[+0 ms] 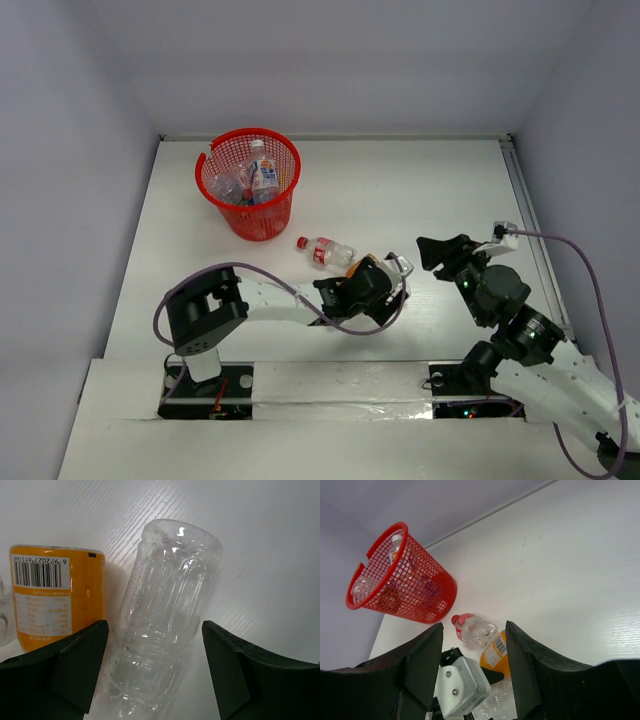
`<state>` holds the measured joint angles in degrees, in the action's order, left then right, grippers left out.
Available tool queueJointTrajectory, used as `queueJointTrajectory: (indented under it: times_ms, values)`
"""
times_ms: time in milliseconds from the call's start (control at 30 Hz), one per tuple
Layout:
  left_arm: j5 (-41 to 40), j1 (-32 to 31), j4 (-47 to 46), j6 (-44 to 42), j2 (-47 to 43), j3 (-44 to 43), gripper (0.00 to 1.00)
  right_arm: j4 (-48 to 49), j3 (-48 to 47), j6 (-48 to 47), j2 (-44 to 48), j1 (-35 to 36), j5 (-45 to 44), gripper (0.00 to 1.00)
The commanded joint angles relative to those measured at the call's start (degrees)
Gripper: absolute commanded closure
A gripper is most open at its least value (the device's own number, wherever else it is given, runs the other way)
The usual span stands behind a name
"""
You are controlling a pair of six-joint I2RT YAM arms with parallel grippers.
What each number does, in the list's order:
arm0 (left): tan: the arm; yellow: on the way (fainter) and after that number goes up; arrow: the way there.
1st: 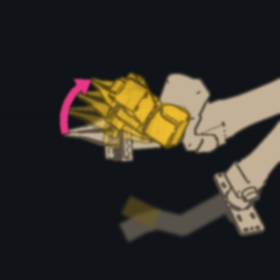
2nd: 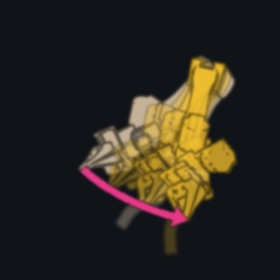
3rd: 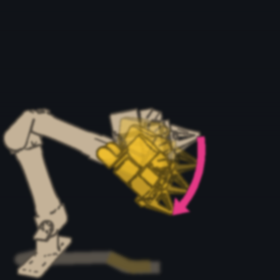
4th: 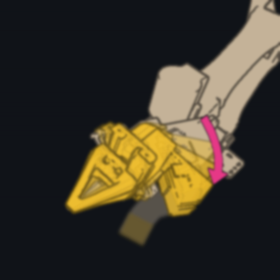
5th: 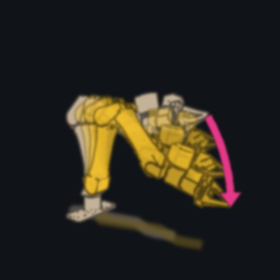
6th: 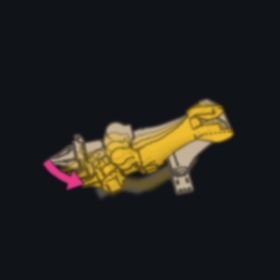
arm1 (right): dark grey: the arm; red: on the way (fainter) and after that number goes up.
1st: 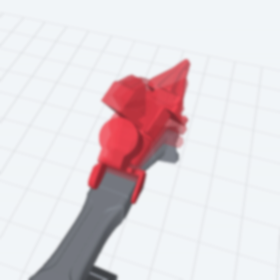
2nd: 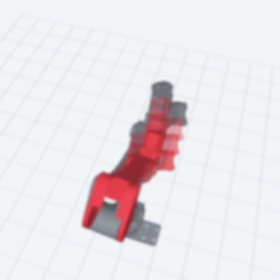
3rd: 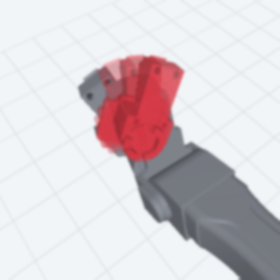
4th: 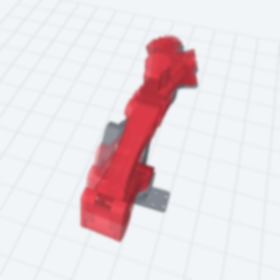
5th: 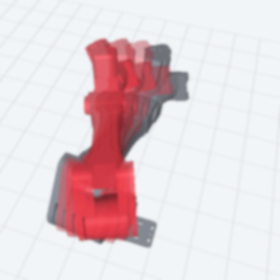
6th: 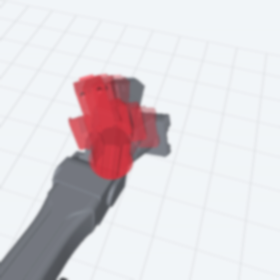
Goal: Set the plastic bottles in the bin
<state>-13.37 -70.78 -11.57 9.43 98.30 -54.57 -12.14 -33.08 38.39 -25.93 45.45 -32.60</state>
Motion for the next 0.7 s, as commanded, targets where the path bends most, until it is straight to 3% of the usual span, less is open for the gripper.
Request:
queueJointTrajectory:
  times_ms: [0,167,333,500,667]
  values:
    - [-1.6,-0.8,-1.6,-1.0,1.4,-3.4,0.27,-3.3,-3.0,-0.9,1.0,0.3,-3.4,0.42]
    - [-1.7,-2.0,-1.3,-0.4,2.5,-3.8,0.30,-5.5,-4.3,-1.2,-0.1,0.3,-4.3,0.35]
    - [-3.2,-2.6,-2.1,1.1,0.0,-2.1,0.41,-7.2,-7.5,-3.6,-0.9,0.3,-6.3,0.28]
    - [-3.8,-3.1,-3.4,3.0,-6.3,0.3,0.55,-8.5,-10.2,-4.0,-2.7,0.3,-6.3,0.20]
    - [-3.7,-3.1,-5.0,5.3,-18.3,4.2,0.61,-10.3,-11.6,-3.6,-9.1,0.3,-2.3,0.13]
